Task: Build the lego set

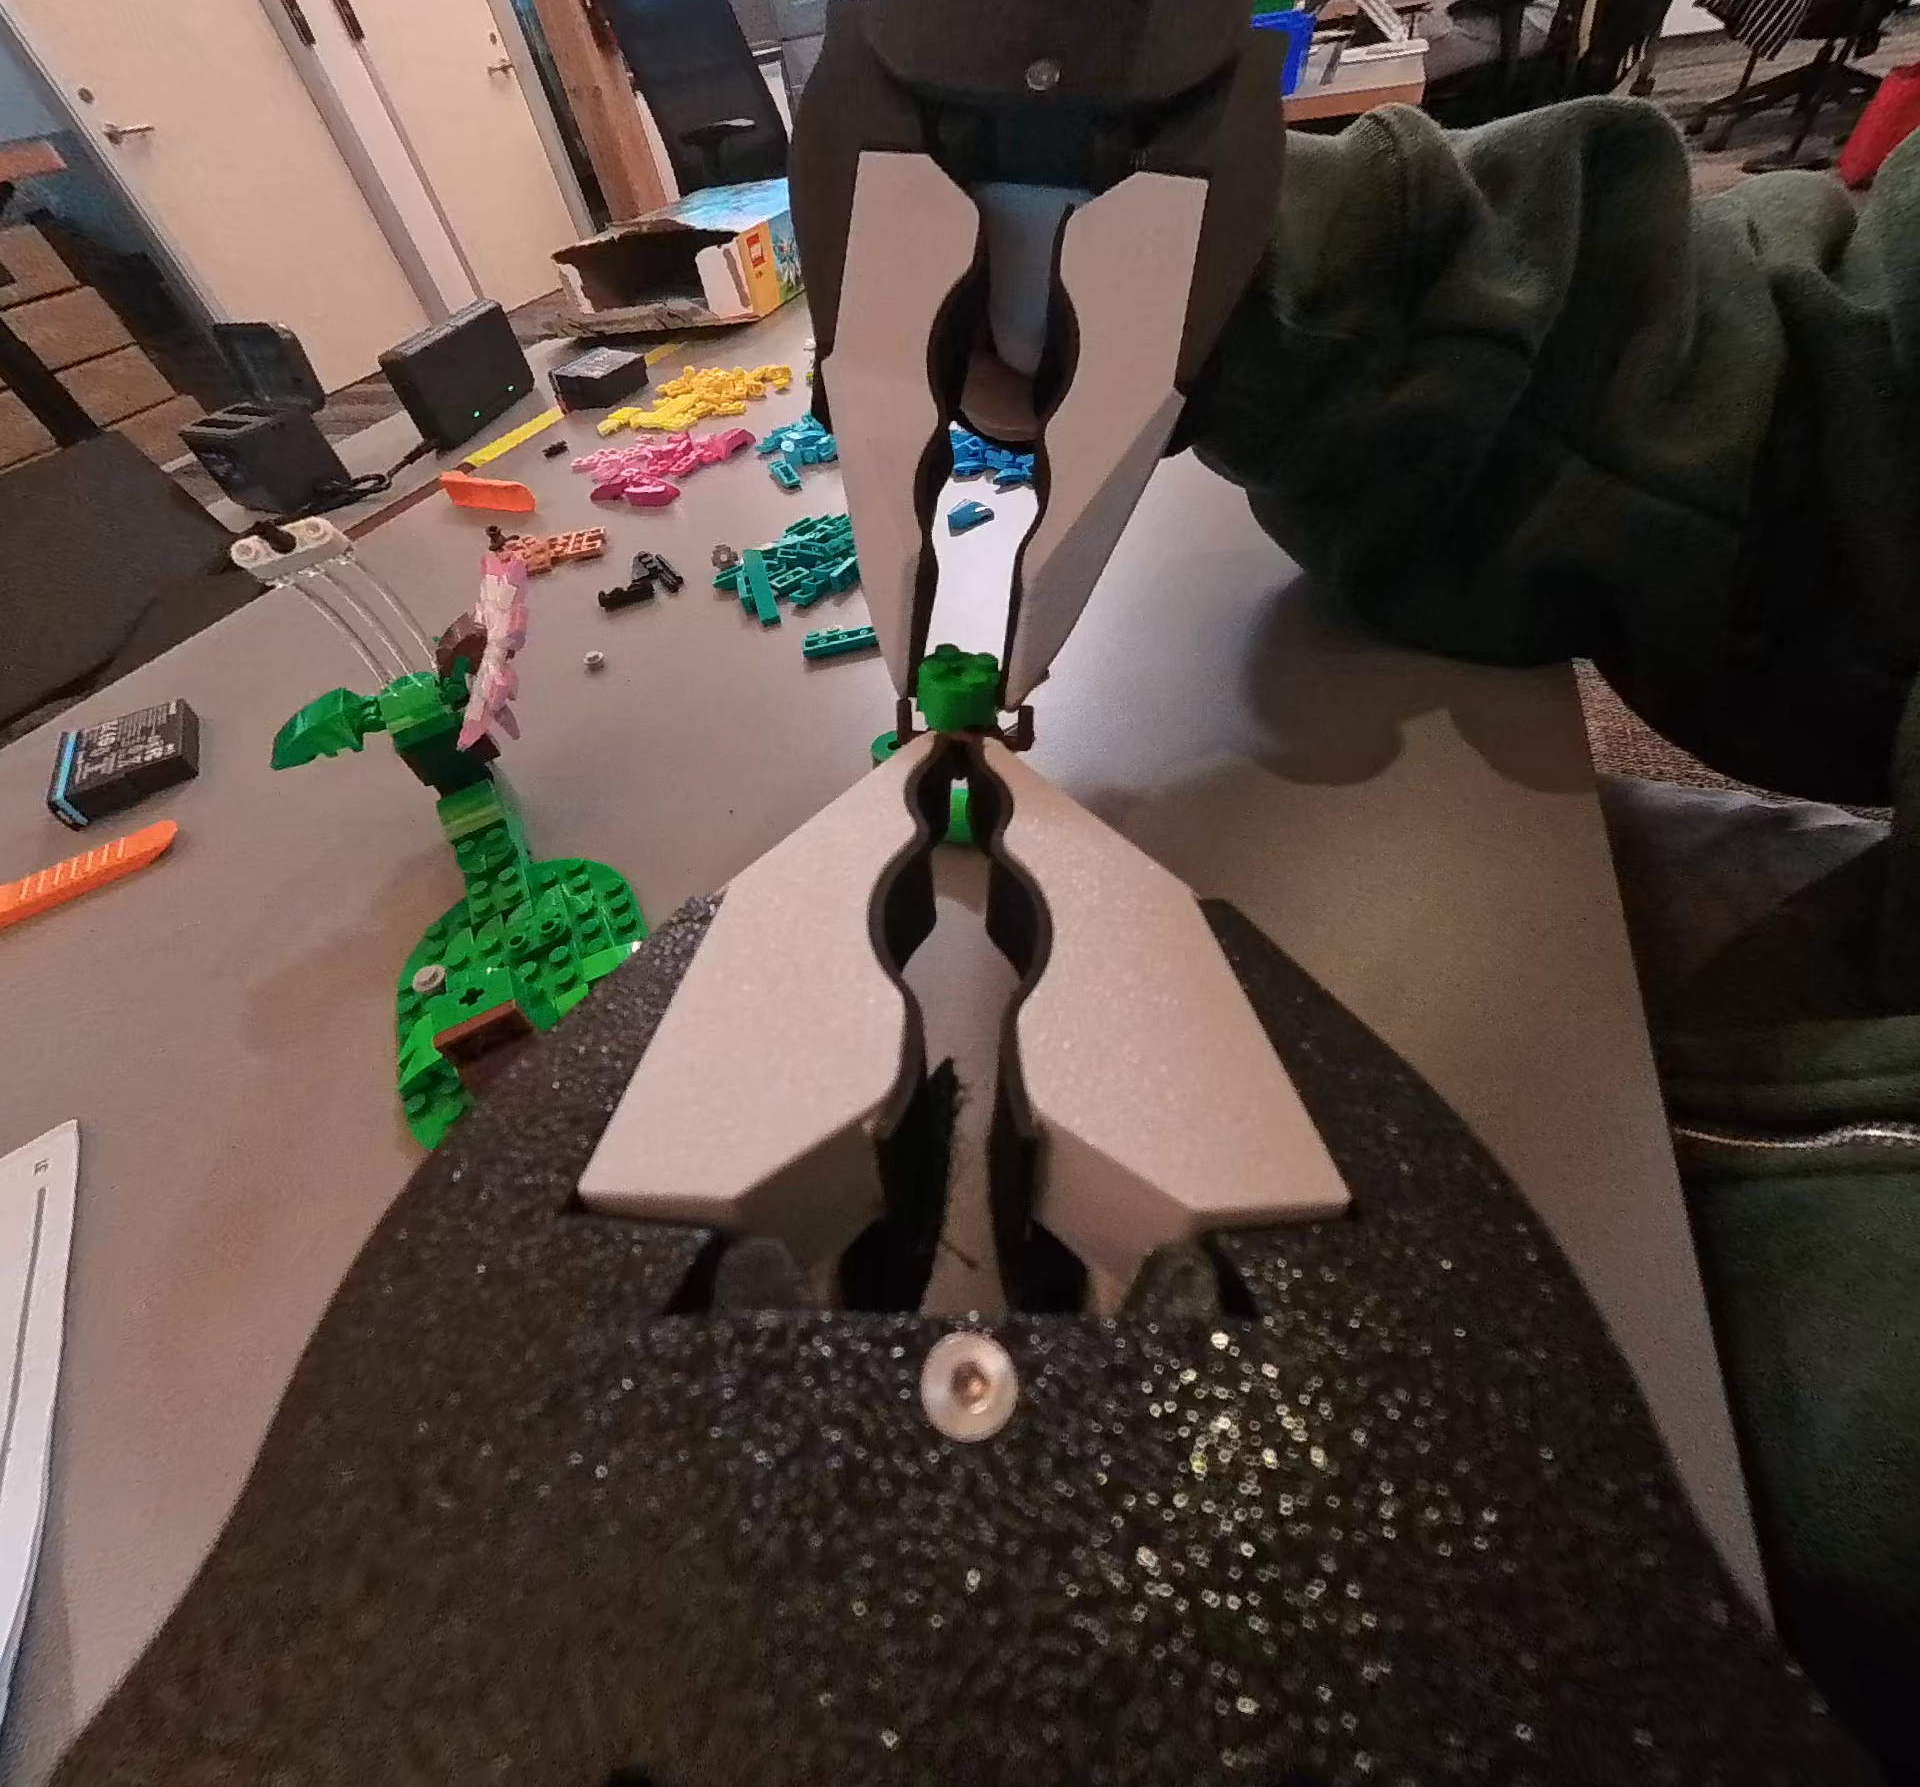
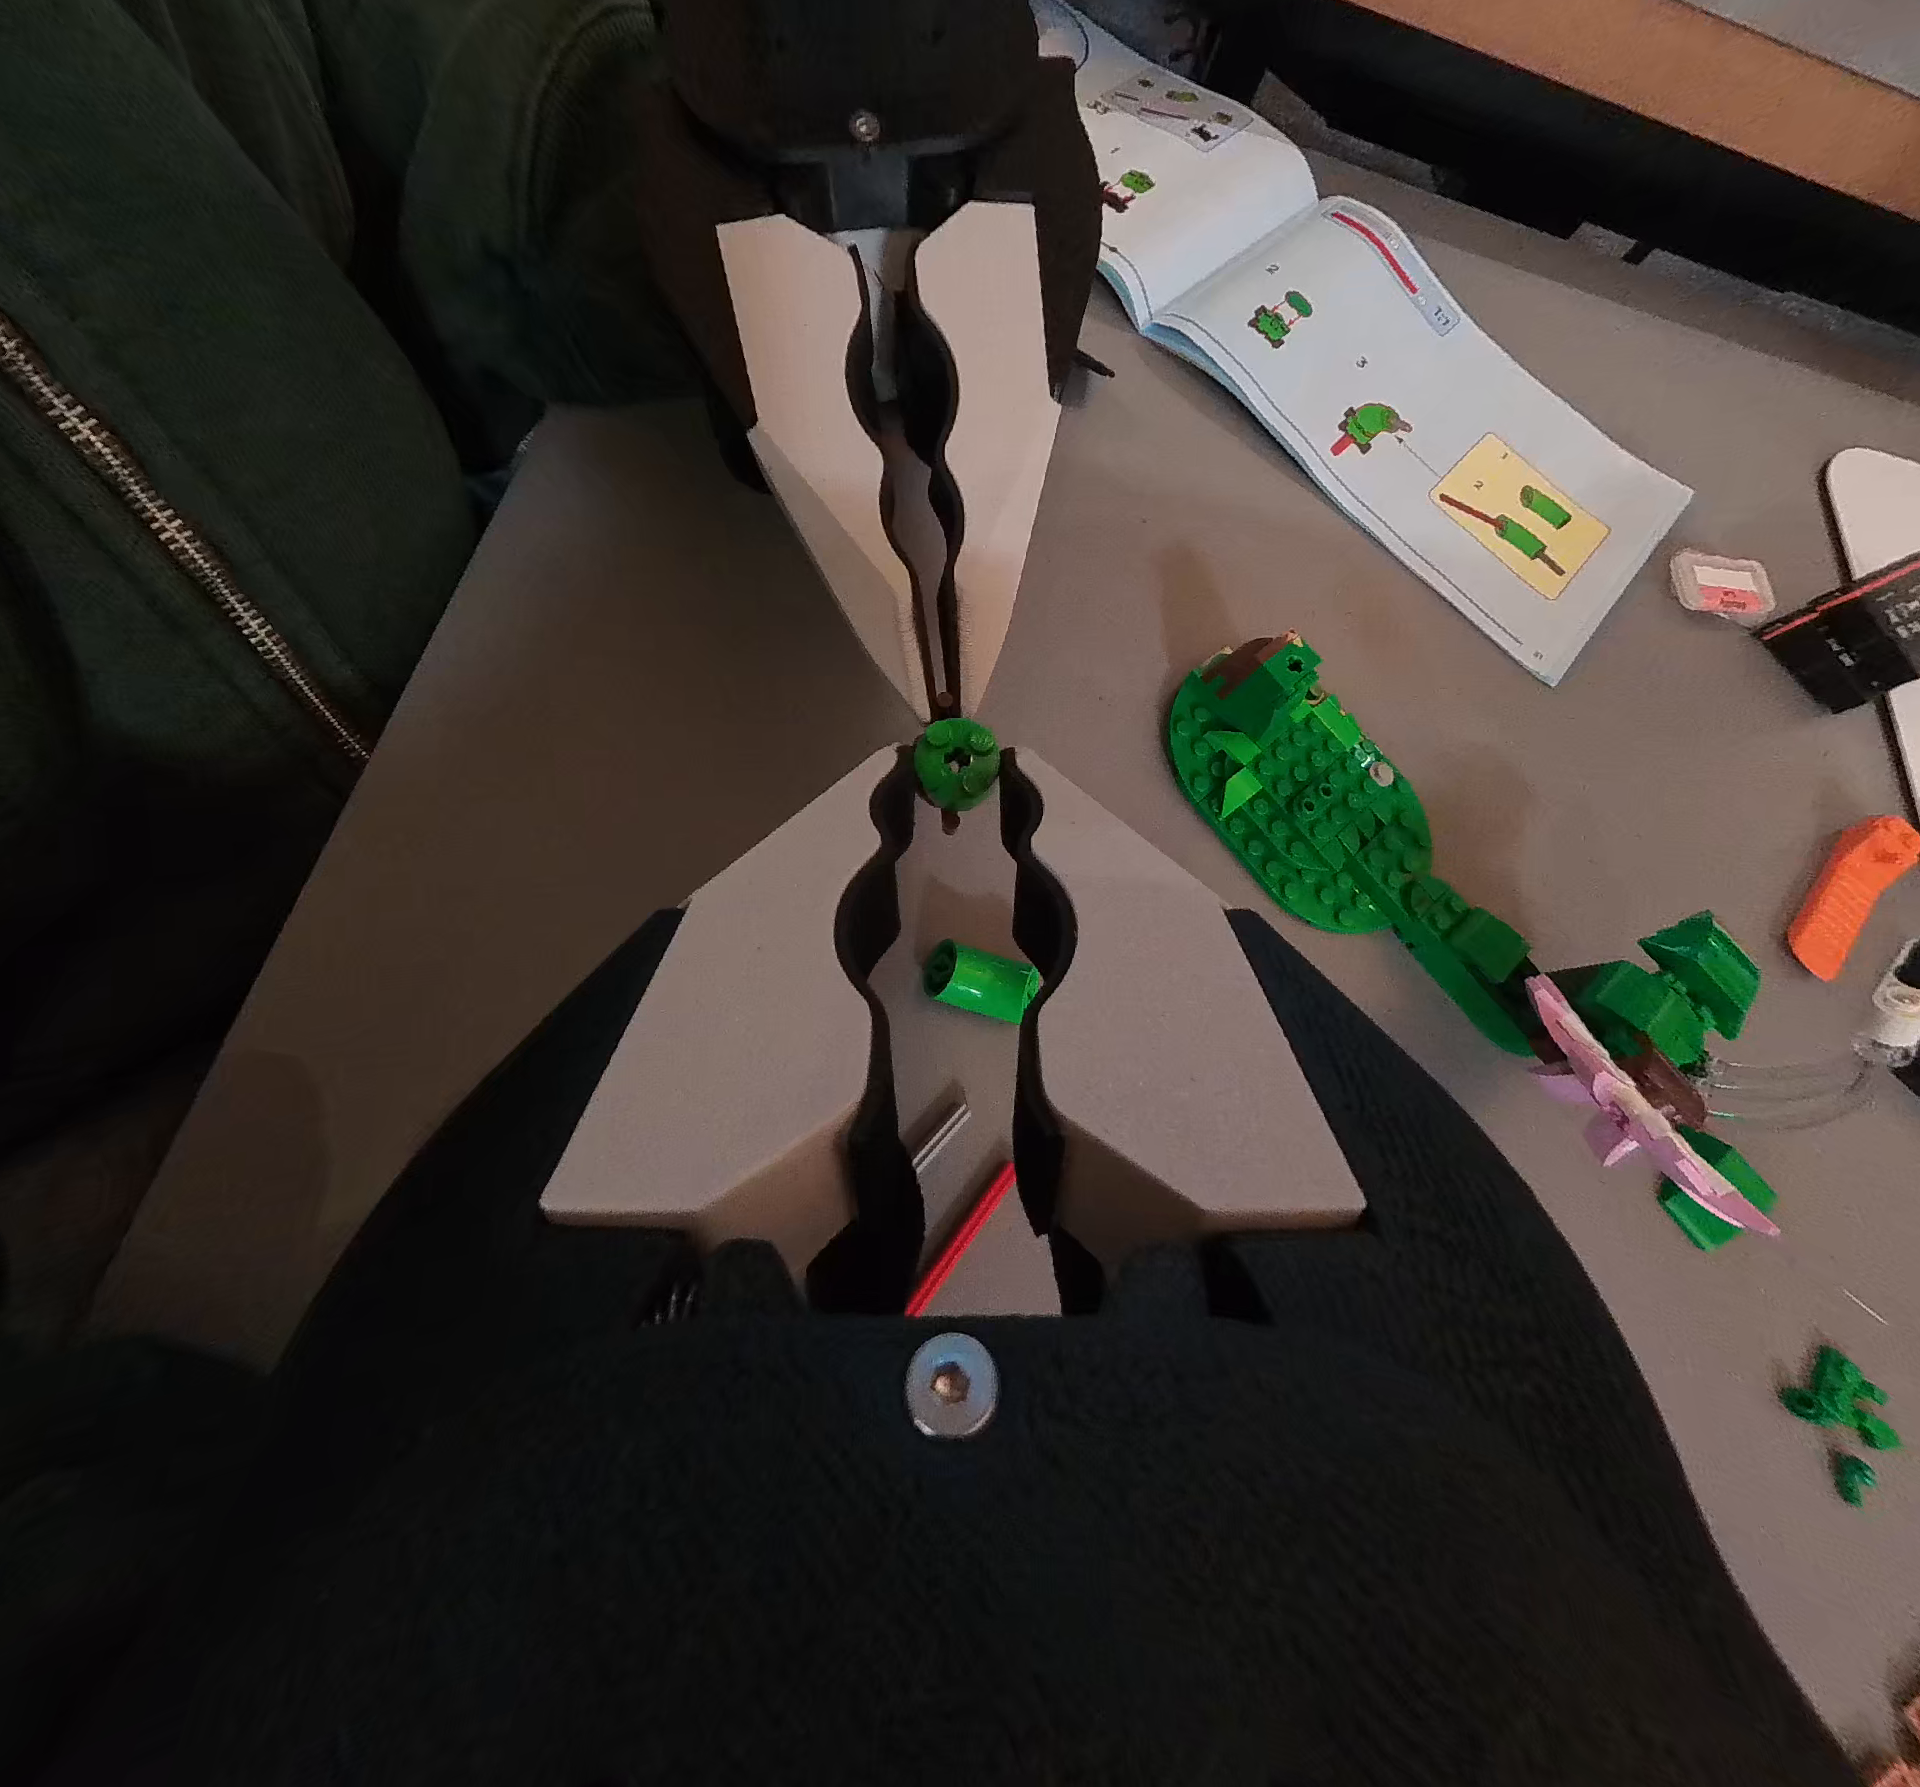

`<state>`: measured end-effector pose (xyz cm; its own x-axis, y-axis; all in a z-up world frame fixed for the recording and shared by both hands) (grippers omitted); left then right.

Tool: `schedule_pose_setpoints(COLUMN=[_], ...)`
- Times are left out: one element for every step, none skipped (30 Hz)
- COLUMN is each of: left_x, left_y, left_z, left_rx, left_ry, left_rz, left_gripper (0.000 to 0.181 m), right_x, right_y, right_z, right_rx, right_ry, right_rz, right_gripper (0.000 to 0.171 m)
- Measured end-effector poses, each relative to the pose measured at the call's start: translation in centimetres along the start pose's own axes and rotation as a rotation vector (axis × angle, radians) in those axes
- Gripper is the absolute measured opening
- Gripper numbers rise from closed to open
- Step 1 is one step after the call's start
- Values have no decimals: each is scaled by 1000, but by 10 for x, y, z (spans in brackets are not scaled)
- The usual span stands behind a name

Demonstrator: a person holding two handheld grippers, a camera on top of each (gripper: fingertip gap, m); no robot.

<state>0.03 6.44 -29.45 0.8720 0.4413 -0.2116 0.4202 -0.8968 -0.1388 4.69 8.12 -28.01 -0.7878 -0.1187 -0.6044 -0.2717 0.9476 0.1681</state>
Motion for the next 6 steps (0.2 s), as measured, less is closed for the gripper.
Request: schedule_pose_setpoints(left_x=[0,0,0,0,0,0], left_y=[0,0,0,0,-1,-1], left_z=[0,0,0,0,0,0], left_rx=[0,0,1,1,0,-1], left_ry=[-1,-1,0,0,1,4], left_rz=[0,-1,-2,-4,-8,-13], left_gripper=[0,0,0,0,0,0], right_x=[0,0,1,1,0,1], right_y=[0,0,1,1,1,1], right_z=[0,0,0,0,-1,-1], right_rx=[-2,-4,-6,-9,-11,-13], right_ry=[-1,-2,-4,-5,-5,-6], right_rz=[3,6,9,13,18,22], right_gripper=[14,14,14,14,15,15])
Point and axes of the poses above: each gripper's, where its closed fingertips meet, x out along the fingers, z out of its underside, y = z × x across the jaws, the point moved 3 cm from there along -x, back along the fingers, and after that the axes turned 1 degree about -z, right-handed, at the moved point
